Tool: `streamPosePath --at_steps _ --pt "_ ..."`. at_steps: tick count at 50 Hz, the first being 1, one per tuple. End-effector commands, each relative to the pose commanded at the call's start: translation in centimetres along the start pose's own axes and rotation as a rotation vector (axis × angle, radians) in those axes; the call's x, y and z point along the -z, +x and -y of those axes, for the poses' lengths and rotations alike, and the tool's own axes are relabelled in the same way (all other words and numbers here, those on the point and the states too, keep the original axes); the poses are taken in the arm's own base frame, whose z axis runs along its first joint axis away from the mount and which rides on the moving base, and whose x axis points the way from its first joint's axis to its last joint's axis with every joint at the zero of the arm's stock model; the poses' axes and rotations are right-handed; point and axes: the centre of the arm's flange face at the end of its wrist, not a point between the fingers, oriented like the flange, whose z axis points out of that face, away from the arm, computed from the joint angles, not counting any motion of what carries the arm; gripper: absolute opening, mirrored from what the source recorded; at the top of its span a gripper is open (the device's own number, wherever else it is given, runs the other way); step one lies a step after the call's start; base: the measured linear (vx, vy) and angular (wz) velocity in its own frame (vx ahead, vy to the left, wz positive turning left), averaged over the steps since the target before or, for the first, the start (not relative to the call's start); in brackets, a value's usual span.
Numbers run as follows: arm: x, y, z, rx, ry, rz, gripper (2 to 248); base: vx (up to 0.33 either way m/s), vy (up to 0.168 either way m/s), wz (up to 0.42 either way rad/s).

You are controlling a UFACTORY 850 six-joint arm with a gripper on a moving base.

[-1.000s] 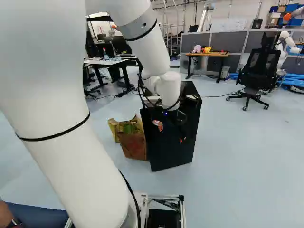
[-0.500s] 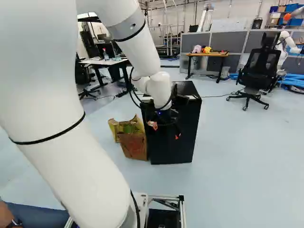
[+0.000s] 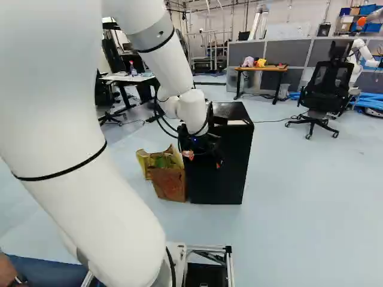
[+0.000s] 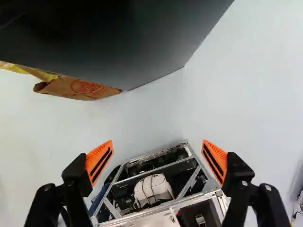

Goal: Grab a drink from the fridge

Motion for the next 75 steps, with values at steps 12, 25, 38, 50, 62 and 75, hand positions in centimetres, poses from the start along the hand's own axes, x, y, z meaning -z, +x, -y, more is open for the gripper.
streamPosePath --at_steps 12,25,38,50,62,75 --pt "-0.2 1.0 1.3 0.044 0.003 -0.033 247 0.000 0.000 0.000" --pt "-0.3 2.0 2.1 0.075 0.003 -0.059 247 0.000 0.000 0.000" --pt "-0.5 3.0 2.7 0.105 0.002 -0.073 247 0.000 0.000 0.000" --pt "-0.8 3.9 3.3 0.134 0.000 -0.078 247 0.000 0.000 0.000" --pt "-1.0 4.9 3.7 0.160 -0.004 -0.082 247 0.000 0.000 0.000" --pt "-1.3 6.1 4.1 0.186 -0.008 -0.088 247 0.000 0.000 0.000"
